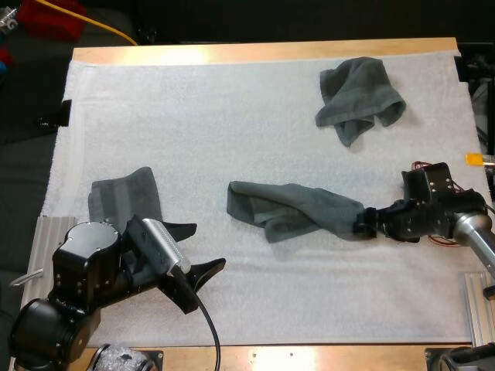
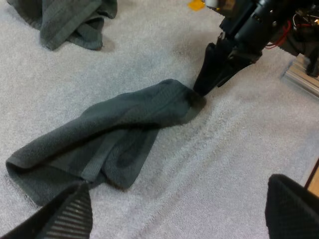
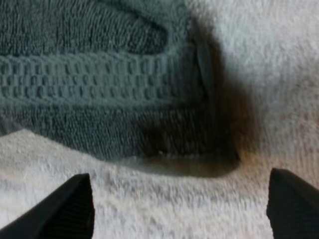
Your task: Pick towel from pile, fold and stack
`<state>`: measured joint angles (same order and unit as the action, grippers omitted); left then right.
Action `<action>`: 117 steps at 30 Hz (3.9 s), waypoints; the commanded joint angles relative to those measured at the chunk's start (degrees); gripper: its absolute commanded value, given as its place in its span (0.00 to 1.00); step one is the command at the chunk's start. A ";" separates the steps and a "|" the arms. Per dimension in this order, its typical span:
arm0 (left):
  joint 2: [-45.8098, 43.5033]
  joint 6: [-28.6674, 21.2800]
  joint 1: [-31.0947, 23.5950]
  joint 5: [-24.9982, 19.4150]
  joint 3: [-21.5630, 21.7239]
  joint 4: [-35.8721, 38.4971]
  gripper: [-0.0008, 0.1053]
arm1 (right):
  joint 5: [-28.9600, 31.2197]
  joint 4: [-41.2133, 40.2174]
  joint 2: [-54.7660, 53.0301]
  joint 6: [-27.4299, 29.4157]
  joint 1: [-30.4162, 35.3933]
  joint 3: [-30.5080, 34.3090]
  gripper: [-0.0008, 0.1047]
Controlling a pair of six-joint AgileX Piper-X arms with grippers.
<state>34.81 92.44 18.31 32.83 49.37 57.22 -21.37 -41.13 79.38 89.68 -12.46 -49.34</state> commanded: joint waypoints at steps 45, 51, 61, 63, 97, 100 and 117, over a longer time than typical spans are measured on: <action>0.03 0.11 0.18 0.39 0.12 2.52 0.66 | -0.56 2.42 -7.55 -1.99 0.17 -8.97 0.03; 0.03 0.11 0.18 0.39 0.12 2.52 0.66 | 0.82 -5.15 -10.72 0.80 0.17 -21.41 0.03; 0.03 0.11 0.18 0.39 0.12 2.52 0.66 | 10.75 -15.72 -10.74 8.41 -6.91 -38.43 0.03; 0.03 0.11 0.18 0.39 0.12 2.52 0.66 | 16.39 -17.06 -10.74 10.71 -10.03 -40.17 0.03; 0.03 0.11 0.18 0.39 0.12 2.52 0.66 | 11.55 -14.77 13.15 -0.67 -38.64 -39.84 0.03; 0.03 0.11 0.18 0.39 0.12 2.52 0.66 | 8.49 -11.97 14.45 -1.24 -39.59 -39.84 0.03; 0.03 0.11 0.18 0.39 0.12 2.52 0.66 | 1.84 -9.75 17.55 -0.53 -41.24 -39.76 0.68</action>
<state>34.81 92.44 18.31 32.83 49.37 59.94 -18.05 -50.73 97.31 88.38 -53.77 -89.29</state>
